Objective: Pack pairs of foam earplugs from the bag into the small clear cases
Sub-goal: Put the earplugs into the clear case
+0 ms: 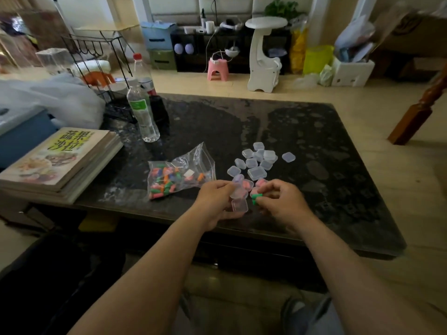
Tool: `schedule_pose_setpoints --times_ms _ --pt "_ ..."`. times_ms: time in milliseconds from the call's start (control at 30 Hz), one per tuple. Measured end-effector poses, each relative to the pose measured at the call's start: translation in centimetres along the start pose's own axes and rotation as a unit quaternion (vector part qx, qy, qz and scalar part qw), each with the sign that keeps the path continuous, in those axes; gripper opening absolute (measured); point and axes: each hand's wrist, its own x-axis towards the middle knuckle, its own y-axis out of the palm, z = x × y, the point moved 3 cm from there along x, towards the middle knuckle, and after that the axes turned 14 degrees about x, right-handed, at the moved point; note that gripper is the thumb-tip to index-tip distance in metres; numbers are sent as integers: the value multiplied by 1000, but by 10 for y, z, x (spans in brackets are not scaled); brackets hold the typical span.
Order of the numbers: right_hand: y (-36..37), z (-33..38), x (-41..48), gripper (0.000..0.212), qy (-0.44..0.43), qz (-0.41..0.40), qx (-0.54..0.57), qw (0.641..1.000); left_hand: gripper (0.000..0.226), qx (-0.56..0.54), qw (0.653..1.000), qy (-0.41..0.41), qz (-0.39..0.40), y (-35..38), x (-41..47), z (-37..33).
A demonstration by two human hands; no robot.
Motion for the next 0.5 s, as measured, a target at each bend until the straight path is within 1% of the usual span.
schedule_pose_setpoints --times_ms 167,300,500 --pt "15 3 1 13 -19 25 18 999 20 8 1000 8 19 5 4 -3" --pt "19 4 2 16 -34 31 -16 999 23 -18 1000 21 13 7 2 -4" --pt "27 5 2 12 -70 24 -68 995 20 -58 998 21 -13 4 -2 -7"
